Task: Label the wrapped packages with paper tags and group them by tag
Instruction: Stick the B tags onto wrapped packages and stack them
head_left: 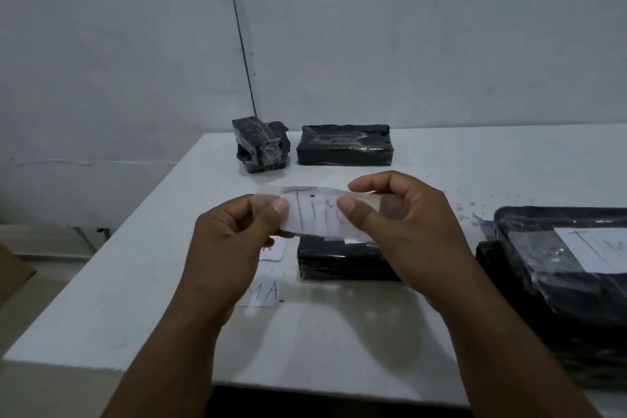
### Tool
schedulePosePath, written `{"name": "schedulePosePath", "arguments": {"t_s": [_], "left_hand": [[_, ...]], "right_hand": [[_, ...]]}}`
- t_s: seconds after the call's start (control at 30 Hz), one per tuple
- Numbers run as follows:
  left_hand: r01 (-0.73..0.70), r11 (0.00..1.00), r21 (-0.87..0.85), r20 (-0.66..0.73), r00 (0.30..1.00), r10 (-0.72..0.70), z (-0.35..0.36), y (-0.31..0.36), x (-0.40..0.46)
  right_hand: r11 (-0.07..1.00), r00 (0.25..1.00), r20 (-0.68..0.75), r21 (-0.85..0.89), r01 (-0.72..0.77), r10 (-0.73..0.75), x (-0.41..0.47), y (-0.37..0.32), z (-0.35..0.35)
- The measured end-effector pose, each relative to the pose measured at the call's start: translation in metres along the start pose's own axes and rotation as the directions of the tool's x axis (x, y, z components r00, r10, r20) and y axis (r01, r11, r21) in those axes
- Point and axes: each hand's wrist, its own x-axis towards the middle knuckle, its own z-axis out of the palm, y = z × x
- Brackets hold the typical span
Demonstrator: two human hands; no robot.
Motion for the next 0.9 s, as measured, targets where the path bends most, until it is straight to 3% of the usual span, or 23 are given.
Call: {"name": "schedulePosePath", "arguments": {"t_s": [0.23, 0.5, 0.67, 0.8, 0.9], "left_hand": [[0.062, 0.994, -0.085, -0.096, 0.993, -0.071, -0.010, 0.007, 0.013], [0.056, 0.990, -0.130, -0.116, 0.991, -0.071, -0.010, 0.013, 0.040], [0.091, 0.985, -0.146, -0.077, 0.992, -0.103, -0.004, 0.015, 0.080], [-0.008, 0.997, 0.074, -0.030, 1.000, 0.010, 0.019, 0.001, 0.120], [-0.061, 0.956, 0.288, 0.094, 0.995, 0.035, 0.046, -0.017, 0.151]], "right_hand": [[0.971, 0.993, -0.117, 0.236, 0.038, -0.011, 0.011, -0.002, 0.004], [0.943, 0.981, -0.188, 0.333, 0.019, 0.047, 0.030, -0.006, 0.022], [0.940, 0.921, -0.374, 0.339, 0.030, 0.106, 0.058, -0.006, 0.027], [0.918, 0.853, -0.492, 0.394, 0.041, 0.173, 0.087, 0.003, 0.028], [0.916, 0.819, -0.539, 0.399, 0.041, 0.198, 0.104, 0.011, 0.029]]}}
